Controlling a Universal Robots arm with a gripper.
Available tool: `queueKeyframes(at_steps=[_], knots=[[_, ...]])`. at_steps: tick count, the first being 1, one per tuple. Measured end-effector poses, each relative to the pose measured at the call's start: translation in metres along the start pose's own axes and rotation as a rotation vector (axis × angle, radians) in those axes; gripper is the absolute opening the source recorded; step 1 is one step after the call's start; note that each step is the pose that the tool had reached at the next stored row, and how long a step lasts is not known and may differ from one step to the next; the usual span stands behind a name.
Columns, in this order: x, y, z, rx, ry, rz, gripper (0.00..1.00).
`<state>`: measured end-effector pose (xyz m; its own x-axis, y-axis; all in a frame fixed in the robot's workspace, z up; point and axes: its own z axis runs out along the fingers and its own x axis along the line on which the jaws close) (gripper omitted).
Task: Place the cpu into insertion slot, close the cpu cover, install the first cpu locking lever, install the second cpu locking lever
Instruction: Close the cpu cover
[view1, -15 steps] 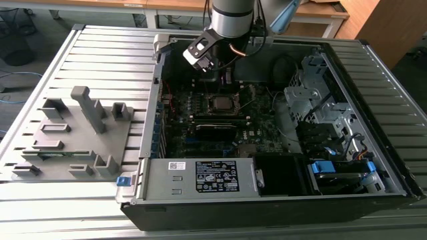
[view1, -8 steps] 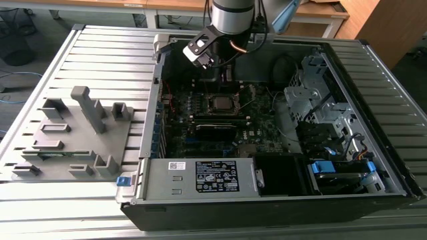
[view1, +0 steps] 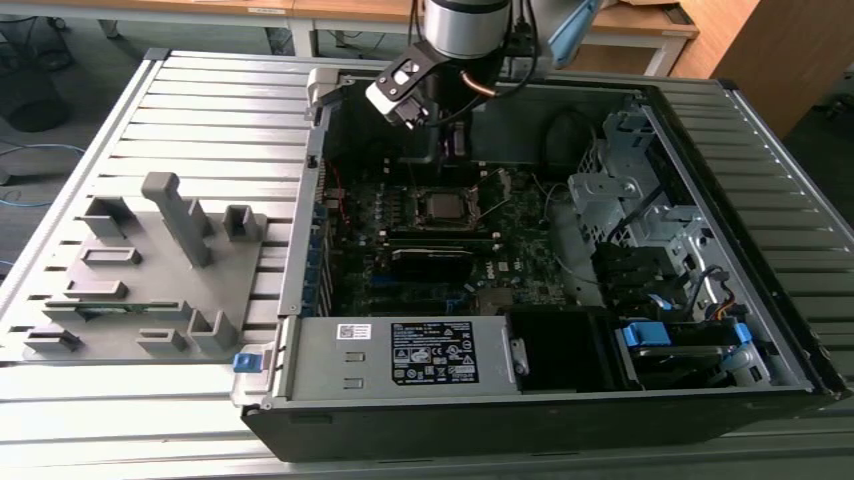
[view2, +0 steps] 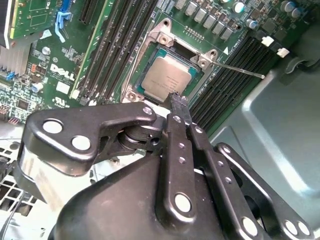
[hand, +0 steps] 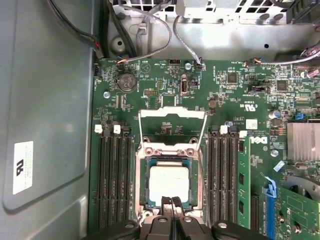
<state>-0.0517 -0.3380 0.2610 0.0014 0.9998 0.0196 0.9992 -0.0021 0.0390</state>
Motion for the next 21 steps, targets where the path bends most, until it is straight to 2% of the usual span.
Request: queueKeyframes(at_steps=[6, 21], knots=[[0.0001, 0.0002, -0.0053, 0.0, 0.0, 0.0, 0.11], [0.0001, 0.002, -0.0054, 0.0, -0.0001, 0.0, 0.11]])
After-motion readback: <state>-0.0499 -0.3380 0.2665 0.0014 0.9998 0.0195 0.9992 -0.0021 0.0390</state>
